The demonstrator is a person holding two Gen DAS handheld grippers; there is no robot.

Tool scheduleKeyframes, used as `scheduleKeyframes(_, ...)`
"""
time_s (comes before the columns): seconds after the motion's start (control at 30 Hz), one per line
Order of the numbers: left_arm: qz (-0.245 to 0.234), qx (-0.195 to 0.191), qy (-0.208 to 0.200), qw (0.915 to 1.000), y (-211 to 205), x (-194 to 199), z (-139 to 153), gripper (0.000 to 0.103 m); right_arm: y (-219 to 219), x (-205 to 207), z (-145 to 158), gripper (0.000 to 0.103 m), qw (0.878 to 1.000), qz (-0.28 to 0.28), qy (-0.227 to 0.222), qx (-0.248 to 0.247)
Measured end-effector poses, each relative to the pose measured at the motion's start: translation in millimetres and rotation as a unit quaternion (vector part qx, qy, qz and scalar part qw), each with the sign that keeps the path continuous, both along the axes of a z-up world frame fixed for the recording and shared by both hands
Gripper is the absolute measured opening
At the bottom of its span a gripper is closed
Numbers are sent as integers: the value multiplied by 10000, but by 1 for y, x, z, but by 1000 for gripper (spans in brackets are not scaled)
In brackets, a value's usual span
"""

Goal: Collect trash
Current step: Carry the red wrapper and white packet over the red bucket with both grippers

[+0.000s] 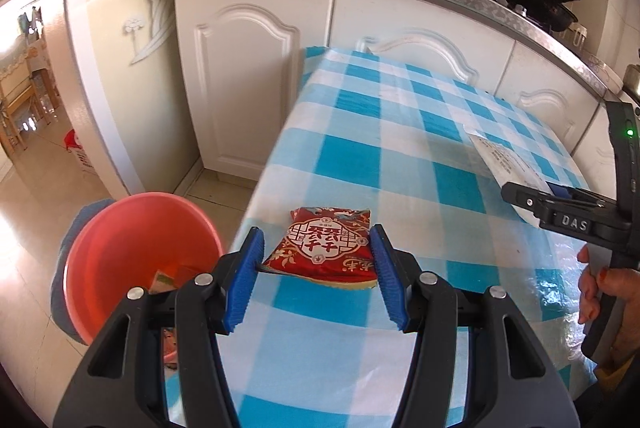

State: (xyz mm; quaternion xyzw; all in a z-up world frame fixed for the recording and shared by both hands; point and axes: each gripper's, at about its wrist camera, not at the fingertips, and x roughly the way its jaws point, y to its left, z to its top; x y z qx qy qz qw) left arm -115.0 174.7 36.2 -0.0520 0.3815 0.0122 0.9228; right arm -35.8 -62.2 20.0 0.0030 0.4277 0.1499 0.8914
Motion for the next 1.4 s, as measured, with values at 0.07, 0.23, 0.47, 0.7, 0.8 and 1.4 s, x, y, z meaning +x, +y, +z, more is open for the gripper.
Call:
scheduleKeyframes(0.07, 130, 13, -20, 9999, 10, -3, 2, 55, 11, -3, 5, 73, 9999, 136, -19, 34)
scheduleKeyframes(0.23, 479, 80, -58, 9988, 38, -10, 4, 54, 41, -10, 19, 73, 9987, 501, -60, 116)
scheduleKeyframes(0.47, 913, 70, -29, 9958, 78, -20, 0, 53, 91, -18, 31, 73, 9942, 1064, -78, 156)
scheduleKeyframes(0.7, 1240, -30, 28, 9923, 115, -27, -10, 52, 143, -23, 32, 73, 9867, 1625, -46, 62)
scheduleKeyframes(0.8, 1430, -65, 58, 9897, 132, -28, -14, 52, 167, -25, 32, 73, 9821, 1884, -58, 12)
scheduleKeyframes(1.4, 2167, -267, 511, 9745, 203, -27, -58, 52, 294, -25, 3, 74, 9469, 3190, 320, -224)
